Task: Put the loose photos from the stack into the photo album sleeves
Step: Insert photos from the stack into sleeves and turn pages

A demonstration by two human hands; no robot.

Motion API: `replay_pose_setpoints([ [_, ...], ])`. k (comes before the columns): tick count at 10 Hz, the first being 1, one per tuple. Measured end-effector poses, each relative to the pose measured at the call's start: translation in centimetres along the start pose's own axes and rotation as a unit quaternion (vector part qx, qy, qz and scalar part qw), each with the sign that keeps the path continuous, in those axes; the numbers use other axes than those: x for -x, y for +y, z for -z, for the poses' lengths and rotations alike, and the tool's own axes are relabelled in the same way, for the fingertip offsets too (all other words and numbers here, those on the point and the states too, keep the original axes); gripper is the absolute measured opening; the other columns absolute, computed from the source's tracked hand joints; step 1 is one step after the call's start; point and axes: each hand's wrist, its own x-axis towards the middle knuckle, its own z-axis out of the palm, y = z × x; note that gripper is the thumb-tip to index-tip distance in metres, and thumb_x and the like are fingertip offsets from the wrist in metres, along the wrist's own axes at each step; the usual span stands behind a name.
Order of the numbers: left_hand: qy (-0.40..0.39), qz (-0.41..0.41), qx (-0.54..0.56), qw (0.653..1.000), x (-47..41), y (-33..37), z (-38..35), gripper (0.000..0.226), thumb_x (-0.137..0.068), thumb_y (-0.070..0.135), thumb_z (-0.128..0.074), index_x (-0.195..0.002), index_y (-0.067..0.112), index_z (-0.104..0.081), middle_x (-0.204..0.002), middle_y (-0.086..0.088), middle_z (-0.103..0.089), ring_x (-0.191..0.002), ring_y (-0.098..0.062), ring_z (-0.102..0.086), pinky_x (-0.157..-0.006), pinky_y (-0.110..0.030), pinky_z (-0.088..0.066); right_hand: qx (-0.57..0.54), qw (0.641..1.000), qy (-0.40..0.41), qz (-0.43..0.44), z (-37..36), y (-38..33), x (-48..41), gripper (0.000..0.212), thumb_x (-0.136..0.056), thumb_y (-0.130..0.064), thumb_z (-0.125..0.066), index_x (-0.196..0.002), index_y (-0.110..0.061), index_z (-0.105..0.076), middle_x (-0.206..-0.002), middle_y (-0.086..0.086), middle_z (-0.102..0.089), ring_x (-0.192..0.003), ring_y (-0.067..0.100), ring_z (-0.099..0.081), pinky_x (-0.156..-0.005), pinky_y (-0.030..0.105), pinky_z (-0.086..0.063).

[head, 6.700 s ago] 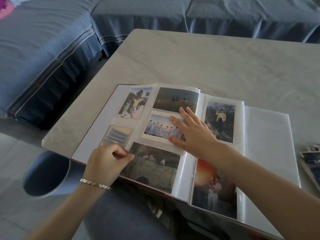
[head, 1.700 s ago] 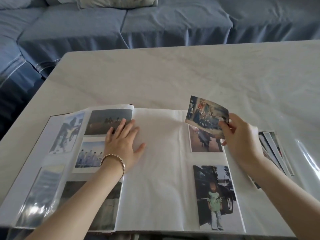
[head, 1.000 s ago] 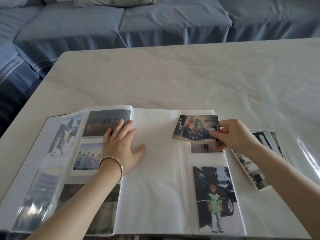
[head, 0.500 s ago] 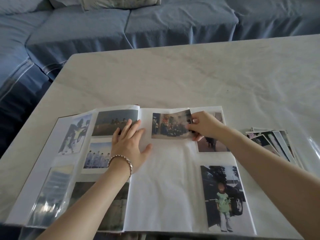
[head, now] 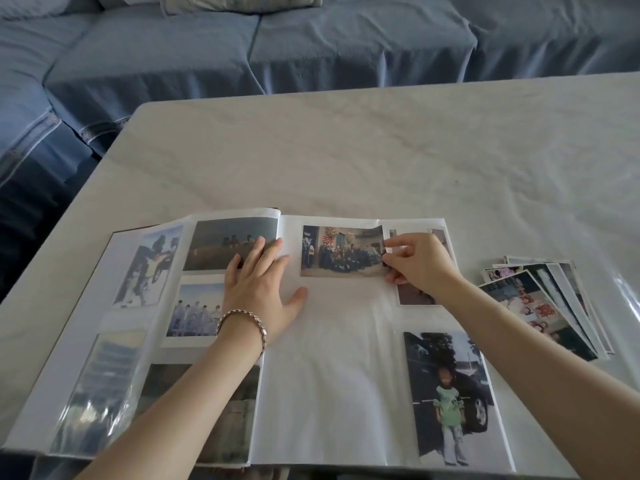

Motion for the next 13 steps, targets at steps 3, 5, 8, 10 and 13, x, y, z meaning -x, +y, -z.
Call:
replay_pose_setpoints([
  [3, 0.003, -0.001, 0.01, 1.0, 0.1, 0.1, 0.0, 0.059, -0.087, 0.051, -0.05, -0.14, 0.025, -0.039, -0.155, 0.02, -0.01, -0.142, -0.003, 0.005, -0.112, -0.03, 0.009, 0.04, 0.998, -0.03, -0.023, -0.9, -1.3, 0.0, 0.028, -0.092, -0.03, -0.056, -0.072, -0.016, -0.067, -0.039, -0.011, -0.051, -0.028, 0.0, -0.038, -0.036, 0.01, -0.031],
  [5, 0.004, -0.002, 0.007, 1.0, 0.1, 0.1, 0.0, 0.059, -0.087, 0.05, -0.05, -0.14, 0.025, -0.04, -0.155, 0.019, -0.011, -0.143, -0.004, 0.004, -0.111, -0.03, 0.009, 0.063, 0.996, 0.067, 0.007, -2.4, -1.5, 0.8, 0.022, -0.079, -0.028, -0.073, -0.061, -0.024, -0.062, -0.056, -0.01, -0.059, -0.05, 0.006, -0.052, -0.047, 0.019, -0.04],
  [8, 0.005, 0.0, -0.001, 1.0, 0.1, 0.1, 0.0, 0.059, -0.088, 0.052, -0.048, -0.14, 0.026, -0.039, -0.154, 0.021, -0.009, -0.142, -0.002, 0.006, -0.109, -0.027, 0.013, 0.086, 0.982, 0.14, 0.094, -4.3, -1.3, 2.2, 0.004, -0.084, -0.009, -0.066, -0.079, -0.008, -0.066, -0.085, 0.003, -0.063, -0.074, 0.016, -0.057, -0.065, 0.021, -0.045],
  [10, 0.004, 0.0, -0.004, 1.0, 0.1, 0.1, 0.0, 0.059, -0.087, 0.052, -0.048, -0.14, 0.027, -0.039, -0.155, 0.02, -0.009, -0.142, -0.002, 0.006, -0.109, -0.027, 0.013, 0.114, 0.971, 0.153, 0.141, -4.5, -1.1, 2.7, 0.008, -0.082, -0.001, -0.064, -0.074, 0.0, -0.067, -0.093, 0.004, -0.063, -0.076, 0.019, -0.059, -0.069, 0.031, -0.052],
  [13, 0.004, 0.002, -0.002, 1.0, 0.1, 0.2, 0.1, 0.059, -0.087, 0.052, -0.049, -0.139, 0.027, -0.041, -0.154, 0.02, -0.011, -0.142, -0.002, 0.004, -0.109, -0.026, 0.013, 0.114, 0.965, 0.157, 0.175, -4.5, -0.9, 3.0, 0.007, -0.08, 0.002, -0.064, -0.074, 0.001, -0.068, -0.088, 0.005, -0.065, -0.073, 0.022, -0.061, -0.07, 0.035, -0.053],
])
